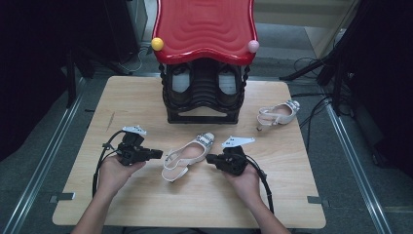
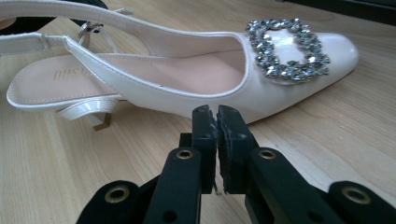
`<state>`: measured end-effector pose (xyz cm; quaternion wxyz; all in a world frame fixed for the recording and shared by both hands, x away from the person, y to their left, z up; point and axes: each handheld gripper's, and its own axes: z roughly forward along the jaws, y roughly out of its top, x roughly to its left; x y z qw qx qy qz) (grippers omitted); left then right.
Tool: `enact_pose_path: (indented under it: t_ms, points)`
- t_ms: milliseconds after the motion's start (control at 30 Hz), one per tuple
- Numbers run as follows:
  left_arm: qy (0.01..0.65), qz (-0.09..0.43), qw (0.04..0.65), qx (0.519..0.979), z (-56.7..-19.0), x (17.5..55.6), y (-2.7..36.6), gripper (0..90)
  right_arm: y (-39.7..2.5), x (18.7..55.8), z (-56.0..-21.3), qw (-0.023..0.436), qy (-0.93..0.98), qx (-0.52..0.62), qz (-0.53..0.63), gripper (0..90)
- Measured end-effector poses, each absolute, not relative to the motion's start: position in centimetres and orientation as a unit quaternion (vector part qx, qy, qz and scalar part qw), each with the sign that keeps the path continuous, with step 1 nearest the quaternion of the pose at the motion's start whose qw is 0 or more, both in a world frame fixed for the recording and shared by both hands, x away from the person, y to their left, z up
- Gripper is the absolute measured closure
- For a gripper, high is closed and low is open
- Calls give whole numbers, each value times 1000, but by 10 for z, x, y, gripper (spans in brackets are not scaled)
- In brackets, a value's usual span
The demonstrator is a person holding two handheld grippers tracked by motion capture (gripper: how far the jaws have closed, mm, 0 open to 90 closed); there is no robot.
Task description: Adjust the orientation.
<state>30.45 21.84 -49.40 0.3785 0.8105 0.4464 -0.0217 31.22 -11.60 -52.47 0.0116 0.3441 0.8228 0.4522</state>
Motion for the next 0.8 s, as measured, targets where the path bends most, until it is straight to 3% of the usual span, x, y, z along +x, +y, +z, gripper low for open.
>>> enact_pose_path:
  t_ms: [800]
  points:
    - [430, -24, 355, 830, -508, 294, 191, 879, -94, 318, -538, 30, 841, 338, 422, 889]
